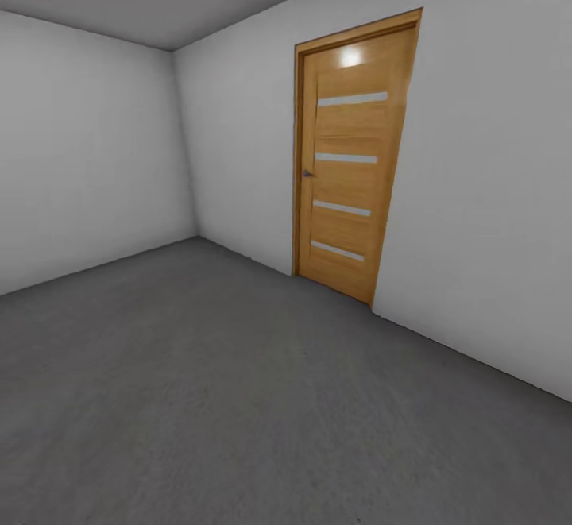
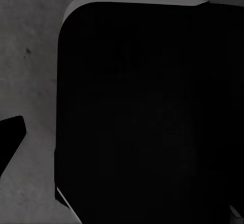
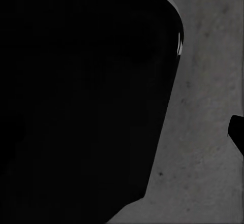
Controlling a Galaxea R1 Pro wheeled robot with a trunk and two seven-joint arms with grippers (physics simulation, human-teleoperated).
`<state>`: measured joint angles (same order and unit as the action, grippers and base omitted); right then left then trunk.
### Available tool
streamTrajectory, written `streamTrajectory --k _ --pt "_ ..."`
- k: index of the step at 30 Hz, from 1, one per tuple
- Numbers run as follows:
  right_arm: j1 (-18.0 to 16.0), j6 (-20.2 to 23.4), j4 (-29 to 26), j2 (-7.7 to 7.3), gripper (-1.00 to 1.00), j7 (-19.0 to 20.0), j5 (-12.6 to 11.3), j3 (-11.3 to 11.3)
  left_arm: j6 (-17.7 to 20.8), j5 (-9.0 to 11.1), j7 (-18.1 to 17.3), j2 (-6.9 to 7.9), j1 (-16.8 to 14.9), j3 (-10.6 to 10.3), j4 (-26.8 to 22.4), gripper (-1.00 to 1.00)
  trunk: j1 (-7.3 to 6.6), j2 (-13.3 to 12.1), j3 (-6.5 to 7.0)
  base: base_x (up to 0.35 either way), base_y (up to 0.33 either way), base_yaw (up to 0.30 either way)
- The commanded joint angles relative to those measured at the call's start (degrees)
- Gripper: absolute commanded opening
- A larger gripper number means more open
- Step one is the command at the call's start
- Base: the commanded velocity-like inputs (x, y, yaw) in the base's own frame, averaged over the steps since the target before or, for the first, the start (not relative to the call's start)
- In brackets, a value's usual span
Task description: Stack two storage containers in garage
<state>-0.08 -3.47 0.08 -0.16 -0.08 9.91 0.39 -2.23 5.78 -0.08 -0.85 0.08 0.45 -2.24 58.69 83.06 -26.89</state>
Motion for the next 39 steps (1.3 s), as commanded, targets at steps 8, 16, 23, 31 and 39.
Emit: streamTrajectory --k 8,16,23,31,39 --pt "0.0 -0.7 0.0 0.06 1.00 0.0 0.2 -0.3 -0.1 0.6 0.0 0.00 0.0 0.0 0.0 1.00 0.04 0.0 -0.04 0.324 0.103 0.269" --pt "0.0 -2.1 -0.2 -0.01 1.00 0.0 0.0 -0.6 -0.1 0.6 0.2 -0.03 0.0 0.0 0.0 1.00 0.04 0.0 -0.04 0.324 0.066 0.143" --pt "0.0 -2.2 -0.2 0.03 1.00 0.0 0.3 -0.1 -0.1 0.6 0.5 -0.09 0.0 0.0 0.0 1.00 0.04 0.0 -0.04 0.324 0.007 0.011" --pt "0.0 -2.1 -0.2 -0.01 1.00 0.0 0.0 0.0 -0.1 0.6 0.5 -0.12 0.0 0.0 0.0 1.00 0.04 0.0 -0.04 0.324 0.000 0.001" --pt "0.0 -2.1 -0.1 -0.03 1.00 0.0 -0.3 -0.3 -0.1 0.6 0.5 -0.12 0.0 0.0 0.0 1.00 0.04 0.0 -0.04 0.324 0.000 0.000"
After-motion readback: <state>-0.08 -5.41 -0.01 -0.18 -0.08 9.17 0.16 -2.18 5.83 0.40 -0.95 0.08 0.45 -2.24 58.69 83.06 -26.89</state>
